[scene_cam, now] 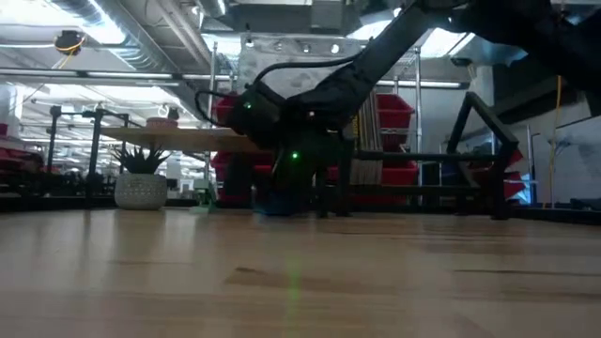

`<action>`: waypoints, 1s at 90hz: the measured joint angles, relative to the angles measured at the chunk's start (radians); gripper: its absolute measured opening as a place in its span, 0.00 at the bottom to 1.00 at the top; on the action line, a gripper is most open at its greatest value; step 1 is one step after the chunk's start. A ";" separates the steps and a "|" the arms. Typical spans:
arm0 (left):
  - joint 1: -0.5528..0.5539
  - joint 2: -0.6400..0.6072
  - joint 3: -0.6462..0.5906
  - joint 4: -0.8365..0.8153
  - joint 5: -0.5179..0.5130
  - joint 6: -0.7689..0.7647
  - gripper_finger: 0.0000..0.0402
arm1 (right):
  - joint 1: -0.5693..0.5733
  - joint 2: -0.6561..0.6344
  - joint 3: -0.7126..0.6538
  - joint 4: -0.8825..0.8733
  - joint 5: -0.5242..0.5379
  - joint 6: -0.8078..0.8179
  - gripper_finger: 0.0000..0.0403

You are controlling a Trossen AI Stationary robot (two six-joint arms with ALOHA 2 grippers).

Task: Stock shelves
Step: Remove the blue tape dispenser and green stapler from under the shelf

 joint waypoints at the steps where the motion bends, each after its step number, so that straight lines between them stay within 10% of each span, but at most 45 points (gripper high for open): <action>1: 0.000 0.000 0.000 0.000 0.000 0.000 0.35 | 0.001 0.000 0.000 0.000 -0.001 -0.002 0.12; 13: 0.000 0.000 0.000 0.000 0.001 0.000 0.35 | 0.017 0.000 0.000 -0.002 -0.005 -0.042 0.01; 55: -0.001 0.000 -0.001 0.006 0.009 -0.003 0.35 | 0.075 -0.008 0.000 0.026 -0.095 -0.158 0.18; 90: -0.002 0.001 -0.037 0.011 0.021 -0.038 0.35 | 0.218 -0.006 -0.001 0.556 0.104 -0.269 0.19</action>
